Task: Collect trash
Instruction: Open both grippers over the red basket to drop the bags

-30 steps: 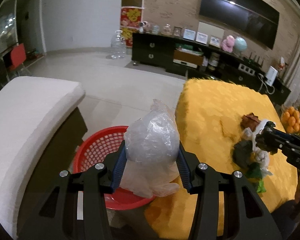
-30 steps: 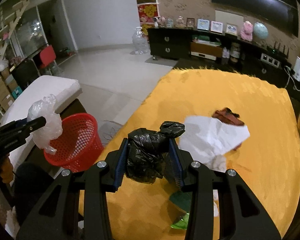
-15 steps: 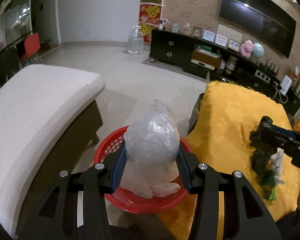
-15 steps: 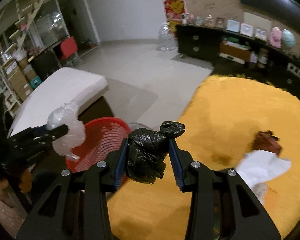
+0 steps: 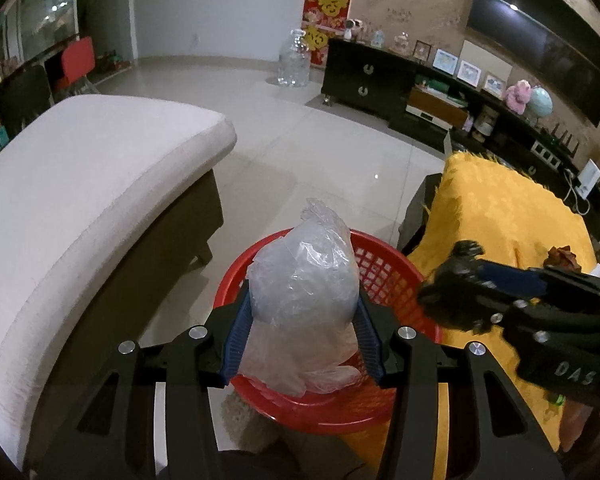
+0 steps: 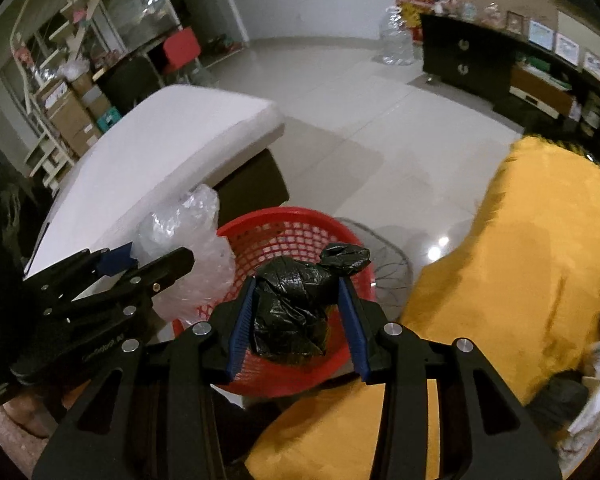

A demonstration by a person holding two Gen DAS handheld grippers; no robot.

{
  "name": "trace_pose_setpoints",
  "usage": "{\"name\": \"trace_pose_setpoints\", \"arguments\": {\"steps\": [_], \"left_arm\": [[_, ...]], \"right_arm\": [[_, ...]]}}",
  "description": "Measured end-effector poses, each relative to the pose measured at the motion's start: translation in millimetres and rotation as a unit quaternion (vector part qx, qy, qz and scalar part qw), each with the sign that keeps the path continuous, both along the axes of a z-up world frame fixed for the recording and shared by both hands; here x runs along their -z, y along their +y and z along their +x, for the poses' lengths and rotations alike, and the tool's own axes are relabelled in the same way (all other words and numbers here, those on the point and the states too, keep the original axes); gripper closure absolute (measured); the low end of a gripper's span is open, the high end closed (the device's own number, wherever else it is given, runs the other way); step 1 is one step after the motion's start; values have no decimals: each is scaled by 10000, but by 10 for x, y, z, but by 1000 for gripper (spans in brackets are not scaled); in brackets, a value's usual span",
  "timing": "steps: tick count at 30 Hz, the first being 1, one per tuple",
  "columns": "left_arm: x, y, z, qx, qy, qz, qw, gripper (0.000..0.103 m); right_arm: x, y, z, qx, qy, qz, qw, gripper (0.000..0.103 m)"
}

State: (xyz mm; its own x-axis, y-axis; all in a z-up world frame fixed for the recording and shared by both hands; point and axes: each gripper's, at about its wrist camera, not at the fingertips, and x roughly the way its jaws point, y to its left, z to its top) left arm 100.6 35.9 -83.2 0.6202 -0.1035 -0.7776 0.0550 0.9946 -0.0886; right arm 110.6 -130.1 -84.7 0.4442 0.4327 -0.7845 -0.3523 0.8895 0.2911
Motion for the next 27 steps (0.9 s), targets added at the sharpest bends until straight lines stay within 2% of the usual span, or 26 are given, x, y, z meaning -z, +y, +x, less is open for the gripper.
{"name": "trace_pose_setpoints", "arguments": {"steps": [5, 9, 14, 19, 27], "left_arm": [[18, 30, 20, 6, 24, -16, 10000, 49], [16, 26, 8, 27, 13, -50, 10000, 40], [-29, -7, -29, 58, -67, -32, 10000, 34], [-90, -92, -87, 87, -173, -5, 9998, 31], [-146, -352, -146, 405, -212, 96, 9989, 29]], "right_arm": [[84, 8, 15, 38, 124, 118, 9998, 39], [70, -42, 2, 126, 124, 138, 9997, 38], [-25, -217, -109, 341, -87, 90, 9993, 35], [-77, -455, -301, 634, -292, -46, 9975, 32], [-40, -972, -684, 1263, -441, -337, 9904, 28]]}}
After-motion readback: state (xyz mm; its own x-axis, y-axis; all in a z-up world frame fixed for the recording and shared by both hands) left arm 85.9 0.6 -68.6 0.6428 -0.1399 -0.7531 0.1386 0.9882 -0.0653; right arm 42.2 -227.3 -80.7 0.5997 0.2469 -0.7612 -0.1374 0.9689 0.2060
